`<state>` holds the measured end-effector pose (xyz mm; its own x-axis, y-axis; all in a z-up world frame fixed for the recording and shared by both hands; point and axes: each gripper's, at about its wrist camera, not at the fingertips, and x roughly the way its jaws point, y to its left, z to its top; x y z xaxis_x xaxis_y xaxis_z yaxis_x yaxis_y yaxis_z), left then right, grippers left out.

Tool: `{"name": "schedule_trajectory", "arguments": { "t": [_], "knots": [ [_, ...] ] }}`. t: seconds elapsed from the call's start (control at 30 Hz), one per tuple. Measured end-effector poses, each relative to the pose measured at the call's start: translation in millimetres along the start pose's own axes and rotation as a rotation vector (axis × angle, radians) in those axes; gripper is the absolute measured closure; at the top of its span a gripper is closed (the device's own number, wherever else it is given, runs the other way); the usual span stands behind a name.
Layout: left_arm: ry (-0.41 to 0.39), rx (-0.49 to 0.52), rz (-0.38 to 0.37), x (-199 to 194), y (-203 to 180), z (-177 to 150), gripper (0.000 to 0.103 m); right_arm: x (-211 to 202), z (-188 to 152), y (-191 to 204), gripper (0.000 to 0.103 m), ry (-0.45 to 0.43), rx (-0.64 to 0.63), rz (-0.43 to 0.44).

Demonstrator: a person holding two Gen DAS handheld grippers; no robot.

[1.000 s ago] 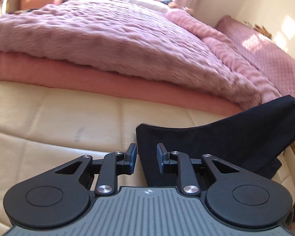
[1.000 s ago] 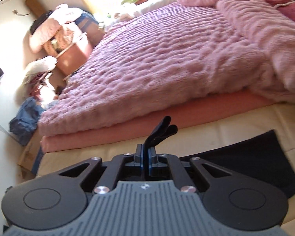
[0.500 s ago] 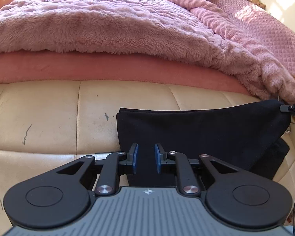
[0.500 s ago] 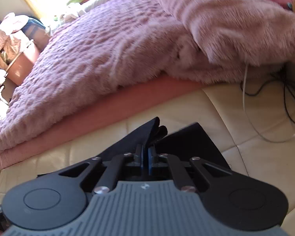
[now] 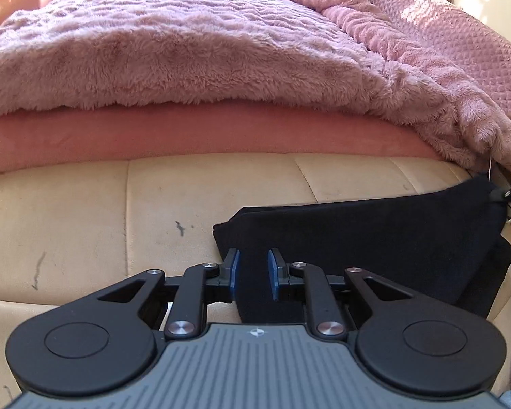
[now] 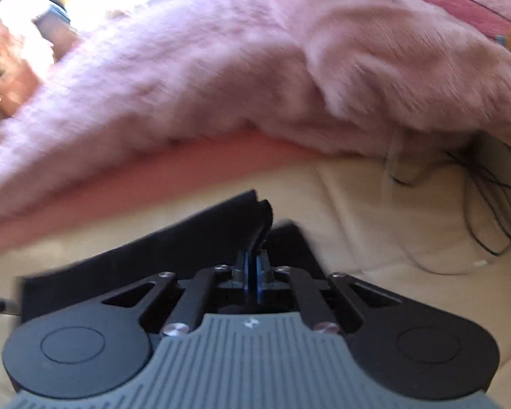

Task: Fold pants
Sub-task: 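Grasp the pants edge with the left tool while the right tool folds its end over, then grasp the black pants corner with the left tool and lift it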

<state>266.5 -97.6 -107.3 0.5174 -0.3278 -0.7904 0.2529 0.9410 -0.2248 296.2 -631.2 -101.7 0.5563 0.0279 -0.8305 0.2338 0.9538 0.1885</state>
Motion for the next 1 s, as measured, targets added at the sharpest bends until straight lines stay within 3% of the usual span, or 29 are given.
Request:
{"name": "schedule_trajectory", "arguments": {
  "t": [0.27,0.4,0.53,0.67,0.8,0.87,0.9,1.0],
  "knots": [
    [-0.005,0.009,-0.008,14,-4,1,0.083,44,-11,3,0.103,0.005,-0.079,-0.106],
    [0.047,0.051,0.063,39,-6,-1,0.084,52,-12,4,0.103,0.0,-0.091,-0.126],
    [0.004,0.034,0.085,41,3,3,0.084,50,-15,2,0.103,0.002,-0.096,-0.13],
    [-0.014,-0.02,0.17,38,15,15,0.086,50,-17,0,0.102,0.002,-0.088,-0.124],
    [-0.013,-0.179,0.05,18,34,15,0.083,48,-18,1,0.098,-0.008,-0.083,-0.129],
    [-0.003,-0.252,-0.02,6,41,7,0.071,42,-18,1,0.072,-0.018,-0.074,-0.128],
    [0.006,-0.277,-0.057,2,41,0,0.068,36,-19,-1,0.067,-0.033,-0.065,-0.126],
    [0.038,-0.315,-0.114,-10,34,-27,0.065,9,-29,-2,0.065,-0.107,-0.06,-0.114]
  ]
}}
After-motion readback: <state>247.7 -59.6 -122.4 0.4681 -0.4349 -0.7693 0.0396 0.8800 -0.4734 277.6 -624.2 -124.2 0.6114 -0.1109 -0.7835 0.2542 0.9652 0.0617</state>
